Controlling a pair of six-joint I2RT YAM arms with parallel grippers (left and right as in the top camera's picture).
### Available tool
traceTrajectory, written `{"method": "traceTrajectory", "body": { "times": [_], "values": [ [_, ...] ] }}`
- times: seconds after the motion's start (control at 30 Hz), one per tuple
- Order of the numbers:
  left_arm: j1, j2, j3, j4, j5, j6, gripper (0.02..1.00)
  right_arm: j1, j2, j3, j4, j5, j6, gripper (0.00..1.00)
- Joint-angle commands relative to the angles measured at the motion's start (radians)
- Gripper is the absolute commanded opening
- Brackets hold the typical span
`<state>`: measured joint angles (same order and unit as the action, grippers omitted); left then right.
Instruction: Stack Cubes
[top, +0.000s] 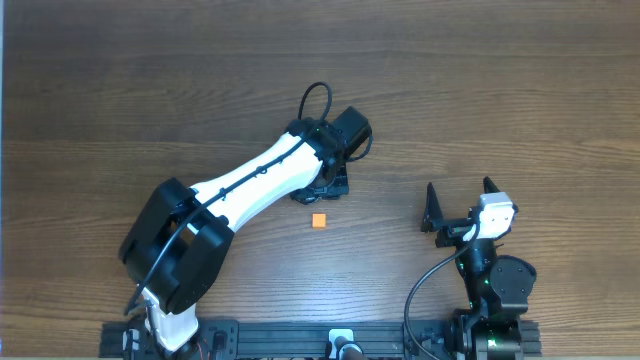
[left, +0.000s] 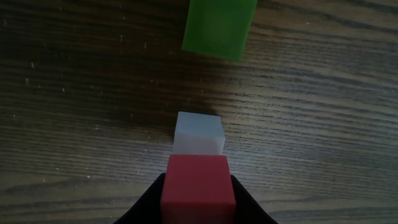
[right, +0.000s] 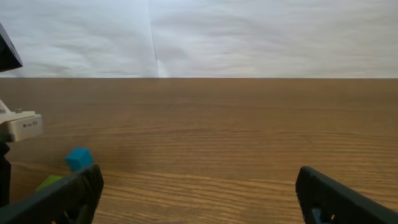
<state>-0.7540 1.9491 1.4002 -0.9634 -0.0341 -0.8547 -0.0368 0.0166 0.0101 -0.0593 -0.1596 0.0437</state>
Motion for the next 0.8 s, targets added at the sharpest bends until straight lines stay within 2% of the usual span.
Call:
{"method": "traceTrajectory", "body": {
  "times": [0.03, 0.8],
  "values": [
    [0.006, 0.013, -0.009, 0.003, -0.021, 0.034, 0.159, -0.005, -0.005, -0.005, -0.004, -0.004, -0.008, 0.993],
    [0.006, 0.028, -0.009, 0.017, -0.039, 0.045, 0.159, -0.005, -0.005, -0.005, -0.004, -0.004, -0.008, 0.993]
  ]
}}
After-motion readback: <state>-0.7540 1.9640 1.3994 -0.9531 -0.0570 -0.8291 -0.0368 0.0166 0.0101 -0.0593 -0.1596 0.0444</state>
